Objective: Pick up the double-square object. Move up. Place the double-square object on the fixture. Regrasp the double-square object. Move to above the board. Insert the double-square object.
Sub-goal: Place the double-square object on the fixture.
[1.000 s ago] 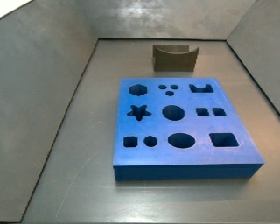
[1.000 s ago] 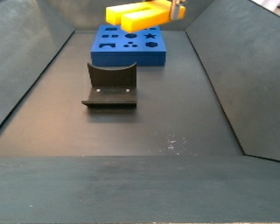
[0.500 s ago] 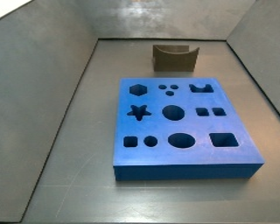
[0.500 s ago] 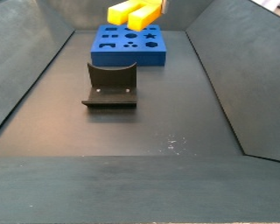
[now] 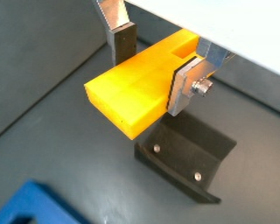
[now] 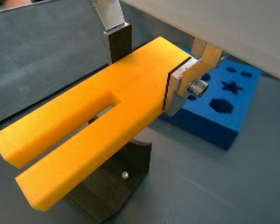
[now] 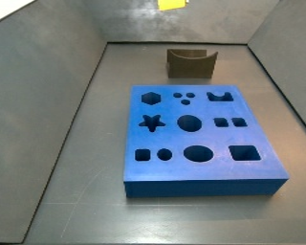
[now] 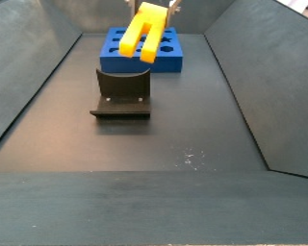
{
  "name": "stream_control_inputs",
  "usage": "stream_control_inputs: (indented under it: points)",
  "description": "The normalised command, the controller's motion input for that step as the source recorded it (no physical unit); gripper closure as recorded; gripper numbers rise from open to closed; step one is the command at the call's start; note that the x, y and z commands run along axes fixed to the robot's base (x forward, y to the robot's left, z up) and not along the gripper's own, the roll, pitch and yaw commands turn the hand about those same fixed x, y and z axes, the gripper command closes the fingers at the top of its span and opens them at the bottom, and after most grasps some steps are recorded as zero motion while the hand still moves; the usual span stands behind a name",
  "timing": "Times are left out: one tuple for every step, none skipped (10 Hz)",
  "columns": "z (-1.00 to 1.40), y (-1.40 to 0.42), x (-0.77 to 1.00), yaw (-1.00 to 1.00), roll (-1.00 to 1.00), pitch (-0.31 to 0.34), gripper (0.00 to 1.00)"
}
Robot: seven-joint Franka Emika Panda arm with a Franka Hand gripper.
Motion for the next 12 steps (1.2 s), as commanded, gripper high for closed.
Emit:
stream_control_inputs:
  points:
    - [-0.09,0.06,0.97,0.31,-1.00,0.125,1.00]
    - [-0.05,0.05,0.89,0.25,-1.00,0.159,1.00]
    - [-0.04,0.05,0.83,0.21,-1.00,0.181,1.00]
    - [-0.03,0.05,0.79,0.17,-1.00,0.200,1.00]
    - [-0.03,0.05,0.72,0.10,-1.00,0.223,1.00]
    - [-0.03,0.05,0.67,0.05,-1.00,0.238,1.00]
    - [-0.03,0.05,0.63,-0.01,-0.98,0.246,1.00]
    - [-0.03,0.05,0.57,-0.08,-0.79,0.209,1.00]
    - [-0.03,0.05,0.53,-0.12,-0.64,0.175,1.00]
    - [-0.03,0.05,0.49,-0.14,-0.49,0.142,1.00]
    - [-0.02,0.05,0.45,-0.15,-0.34,0.109,1.00]
    - [-0.01,0.03,0.39,-0.14,-0.21,0.068,1.00]
